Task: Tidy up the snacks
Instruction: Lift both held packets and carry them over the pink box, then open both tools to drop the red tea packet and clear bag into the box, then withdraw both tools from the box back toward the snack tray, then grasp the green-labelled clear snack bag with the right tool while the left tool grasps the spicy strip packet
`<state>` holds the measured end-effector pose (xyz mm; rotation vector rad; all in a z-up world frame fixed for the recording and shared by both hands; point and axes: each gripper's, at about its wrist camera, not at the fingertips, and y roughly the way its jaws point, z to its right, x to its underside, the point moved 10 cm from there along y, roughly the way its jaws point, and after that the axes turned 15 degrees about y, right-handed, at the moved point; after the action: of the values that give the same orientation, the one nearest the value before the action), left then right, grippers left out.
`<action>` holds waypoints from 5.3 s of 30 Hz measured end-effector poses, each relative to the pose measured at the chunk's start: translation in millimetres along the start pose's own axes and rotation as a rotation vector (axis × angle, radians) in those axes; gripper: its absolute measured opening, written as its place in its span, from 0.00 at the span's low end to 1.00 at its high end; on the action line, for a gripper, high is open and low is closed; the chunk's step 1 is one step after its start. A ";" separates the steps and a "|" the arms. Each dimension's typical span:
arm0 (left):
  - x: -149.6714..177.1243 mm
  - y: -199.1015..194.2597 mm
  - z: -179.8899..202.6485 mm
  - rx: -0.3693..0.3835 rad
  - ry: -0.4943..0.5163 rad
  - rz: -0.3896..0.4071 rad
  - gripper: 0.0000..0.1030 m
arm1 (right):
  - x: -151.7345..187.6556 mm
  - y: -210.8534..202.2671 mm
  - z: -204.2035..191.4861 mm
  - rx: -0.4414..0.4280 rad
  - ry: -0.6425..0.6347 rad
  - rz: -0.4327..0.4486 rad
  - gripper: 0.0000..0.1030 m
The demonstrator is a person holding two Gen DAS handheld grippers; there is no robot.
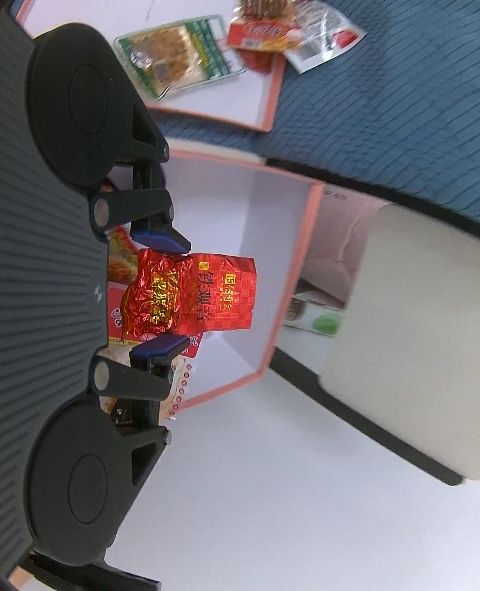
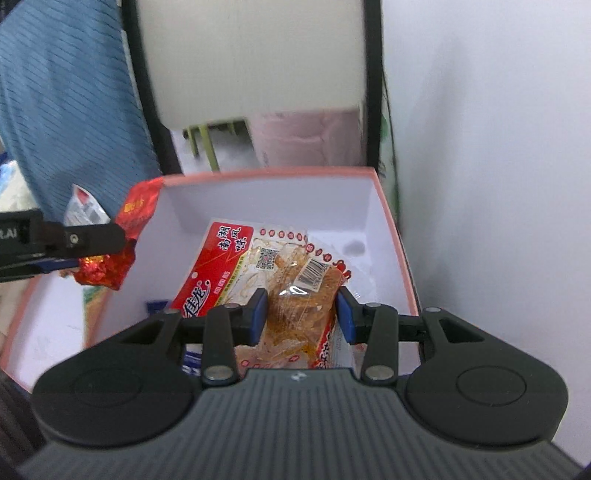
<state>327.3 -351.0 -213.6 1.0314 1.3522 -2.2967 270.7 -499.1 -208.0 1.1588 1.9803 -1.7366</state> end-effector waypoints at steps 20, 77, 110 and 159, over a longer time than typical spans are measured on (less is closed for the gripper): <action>26.9 42.0 3.7 -0.012 0.020 -0.103 0.69 | 22.5 54.4 43.6 0.040 0.074 -0.089 0.63; 35.5 -200.1 -101.5 -0.195 0.143 0.304 0.70 | 53.9 -85.2 -139.6 -0.167 -0.059 0.158 0.71; 102.1 -205.6 -194.0 -0.274 0.090 0.226 0.70 | 143.5 -50.6 -219.5 -0.224 -0.194 0.069 0.71; 77.1 -54.3 -322.6 -0.246 -0.182 -0.015 0.70 | 131.3 72.9 -282.7 -0.283 -0.278 -0.060 0.71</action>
<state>383.3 -41.2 -331.3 0.7194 1.5211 -2.1087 321.2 -190.3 -275.6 0.7308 2.0203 -1.4866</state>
